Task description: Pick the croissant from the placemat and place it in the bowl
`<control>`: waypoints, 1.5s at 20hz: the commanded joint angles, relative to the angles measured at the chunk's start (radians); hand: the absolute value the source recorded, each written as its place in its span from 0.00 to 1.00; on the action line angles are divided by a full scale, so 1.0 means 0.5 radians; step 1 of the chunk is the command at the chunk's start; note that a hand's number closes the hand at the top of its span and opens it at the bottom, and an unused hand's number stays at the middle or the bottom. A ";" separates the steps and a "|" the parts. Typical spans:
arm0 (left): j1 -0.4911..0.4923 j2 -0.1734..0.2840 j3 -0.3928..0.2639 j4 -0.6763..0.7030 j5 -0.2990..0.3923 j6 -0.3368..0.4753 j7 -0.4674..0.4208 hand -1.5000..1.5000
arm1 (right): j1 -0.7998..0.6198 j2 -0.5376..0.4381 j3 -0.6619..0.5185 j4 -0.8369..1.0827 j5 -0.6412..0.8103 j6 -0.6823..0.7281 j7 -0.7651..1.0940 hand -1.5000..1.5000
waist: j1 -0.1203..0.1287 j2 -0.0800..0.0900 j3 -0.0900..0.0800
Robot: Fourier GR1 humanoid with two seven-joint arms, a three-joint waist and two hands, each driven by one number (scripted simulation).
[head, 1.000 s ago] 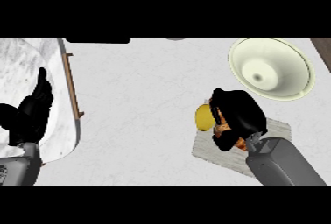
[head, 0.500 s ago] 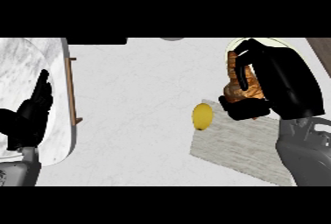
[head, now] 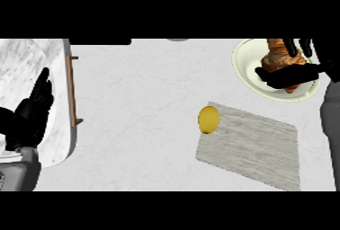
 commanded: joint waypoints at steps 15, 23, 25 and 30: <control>-0.011 -0.064 0.008 -0.057 -0.048 -0.055 0.030 0.50 | -0.636 -0.164 -0.347 2.022 0.091 -0.691 -1.150 1.00 | 0.070 0.025 0.000; -0.014 -0.048 0.056 0.020 -0.007 -0.119 -0.059 0.50 | -0.639 -0.286 -0.262 2.515 0.259 -0.448 -1.045 0.00 | 0.103 0.041 0.001; -0.121 -0.092 0.006 0.092 -0.080 -0.063 -0.026 0.50 | -0.683 -0.371 -0.287 2.592 0.226 -0.333 -1.233 0.00 | 0.084 0.046 0.002; -0.090 -0.055 0.035 0.037 -0.045 -0.104 0.031 0.50 | -0.723 -0.321 -0.637 2.651 -0.136 -0.289 -1.372 0.00 | 0.091 0.043 0.006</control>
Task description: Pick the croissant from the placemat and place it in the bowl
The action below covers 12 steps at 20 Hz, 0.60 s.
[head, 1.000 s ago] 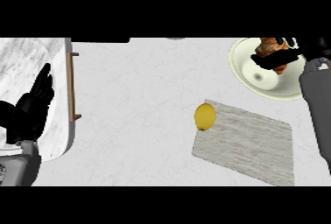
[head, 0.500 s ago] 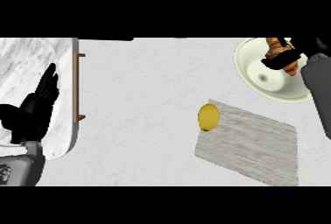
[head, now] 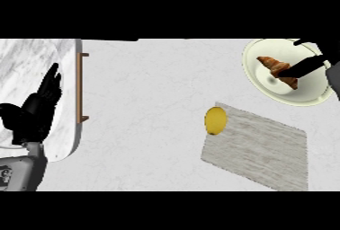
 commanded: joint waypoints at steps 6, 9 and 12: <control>0.007 0.000 0.053 0.012 0.016 0.011 0.004 0.50 | -0.096 -0.127 -0.706 0.144 -0.714 0.231 -0.177 0.00 | -0.025 -0.004 -0.003; 0.063 -0.044 0.021 0.007 -0.013 0.026 -0.052 0.50 | 0.010 -0.307 -0.802 0.239 -0.801 0.398 -0.204 0.00 | -0.025 0.001 -0.004; -0.035 -0.068 -0.002 0.025 -0.056 0.071 0.002 0.50 | 0.020 -0.488 -0.813 0.304 -0.804 0.567 -0.159 0.00 | -0.008 0.020 -0.001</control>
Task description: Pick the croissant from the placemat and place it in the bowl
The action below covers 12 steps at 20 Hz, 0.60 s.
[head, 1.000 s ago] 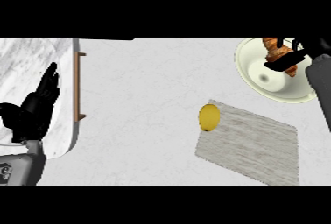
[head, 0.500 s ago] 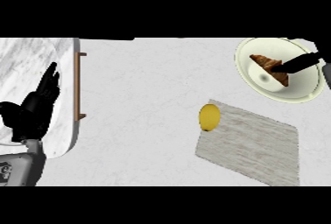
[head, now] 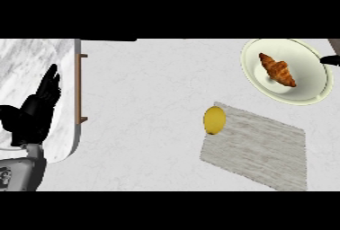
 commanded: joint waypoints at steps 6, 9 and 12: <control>0.067 -0.057 -0.026 -0.039 -0.034 0.031 -0.009 0.50 | 0.301 -0.417 -0.146 0.139 -0.142 0.528 -0.161 0.00 | 0.003 0.007 -0.001; 0.086 -0.045 0.012 -0.053 0.007 0.016 0.035 0.50 | 0.379 -0.533 -0.186 0.191 -0.189 0.796 -0.174 0.00 | 0.001 0.001 0.001; 0.034 -0.016 0.026 -0.037 0.006 -0.012 0.000 0.50 | 0.443 -0.549 -0.220 0.176 -0.228 0.884 -0.264 0.00 | 0.004 0.008 0.002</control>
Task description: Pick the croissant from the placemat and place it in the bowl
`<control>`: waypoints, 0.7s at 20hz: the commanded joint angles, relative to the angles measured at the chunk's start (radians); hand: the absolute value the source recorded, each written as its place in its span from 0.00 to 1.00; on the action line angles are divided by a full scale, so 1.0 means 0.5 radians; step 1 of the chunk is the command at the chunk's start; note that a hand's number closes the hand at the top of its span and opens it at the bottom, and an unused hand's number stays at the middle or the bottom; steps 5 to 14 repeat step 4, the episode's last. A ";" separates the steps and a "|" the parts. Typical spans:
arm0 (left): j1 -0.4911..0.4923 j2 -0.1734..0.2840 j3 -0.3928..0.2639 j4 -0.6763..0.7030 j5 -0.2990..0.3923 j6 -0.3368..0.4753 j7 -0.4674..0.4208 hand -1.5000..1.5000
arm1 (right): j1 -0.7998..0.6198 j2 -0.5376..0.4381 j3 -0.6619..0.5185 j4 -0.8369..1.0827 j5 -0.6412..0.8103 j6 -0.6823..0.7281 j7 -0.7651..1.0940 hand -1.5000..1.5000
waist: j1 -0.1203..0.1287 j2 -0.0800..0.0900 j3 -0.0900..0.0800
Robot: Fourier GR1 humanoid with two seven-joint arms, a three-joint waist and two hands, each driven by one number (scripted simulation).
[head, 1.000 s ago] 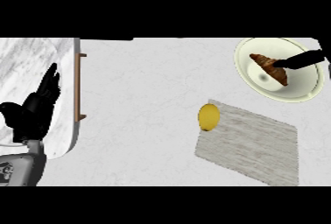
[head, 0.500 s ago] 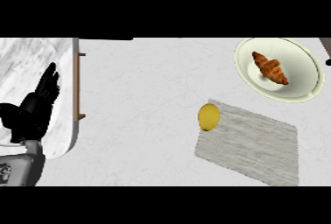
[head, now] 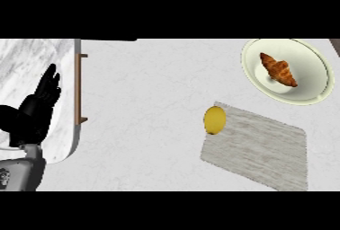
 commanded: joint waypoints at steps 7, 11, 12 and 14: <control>0.038 -0.032 -0.009 -0.019 0.001 -0.001 -0.015 0.50 | 0.100 -0.177 -0.095 0.011 -0.112 0.335 -0.052 0.00 | 0.014 -0.001 0.000; 0.038 -0.032 -0.009 -0.019 0.001 -0.001 -0.015 0.50 | 0.100 -0.177 -0.095 0.011 -0.112 0.335 -0.052 0.00 | 0.014 -0.001 0.000; 0.038 -0.032 -0.009 -0.019 0.001 -0.001 -0.015 0.50 | 0.100 -0.177 -0.095 0.011 -0.112 0.335 -0.052 0.00 | 0.014 -0.001 0.000; 0.038 -0.032 -0.009 -0.019 0.001 -0.001 -0.015 0.50 | 0.100 -0.177 -0.095 0.011 -0.112 0.335 -0.052 0.00 | 0.014 -0.001 0.000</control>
